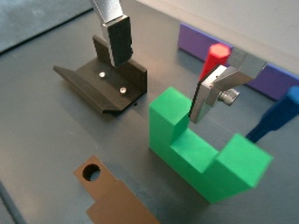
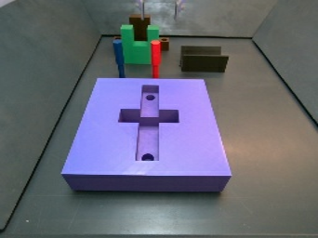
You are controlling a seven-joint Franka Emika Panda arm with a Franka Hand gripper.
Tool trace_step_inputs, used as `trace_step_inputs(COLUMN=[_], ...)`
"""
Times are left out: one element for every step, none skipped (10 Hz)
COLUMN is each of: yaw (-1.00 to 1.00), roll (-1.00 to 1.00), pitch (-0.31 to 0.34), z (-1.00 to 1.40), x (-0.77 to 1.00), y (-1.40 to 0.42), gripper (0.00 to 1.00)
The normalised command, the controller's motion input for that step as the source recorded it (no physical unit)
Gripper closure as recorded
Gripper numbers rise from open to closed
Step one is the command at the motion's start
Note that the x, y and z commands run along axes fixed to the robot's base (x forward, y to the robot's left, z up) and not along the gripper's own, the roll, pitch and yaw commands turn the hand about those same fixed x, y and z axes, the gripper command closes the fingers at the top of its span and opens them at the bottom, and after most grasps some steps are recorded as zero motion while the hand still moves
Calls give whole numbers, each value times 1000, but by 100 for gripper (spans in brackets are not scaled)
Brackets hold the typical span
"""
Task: Pick up the green object. Move up. Move to above the board. Insert the green object.
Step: Pick up the green object.
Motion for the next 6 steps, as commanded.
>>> trace_step_inputs(yaw=[0,0,0,0,0,0], roll=[0,-47,-76,-86,-61,0], pitch=[23,0,0,0,0,10], z=[-329,-226,-211,-251,-320,-217], x=[0,-60,0,0,0,0], y=[-23,-6,-14,-69,-29,-37], gripper=[0,0,0,0,0,0])
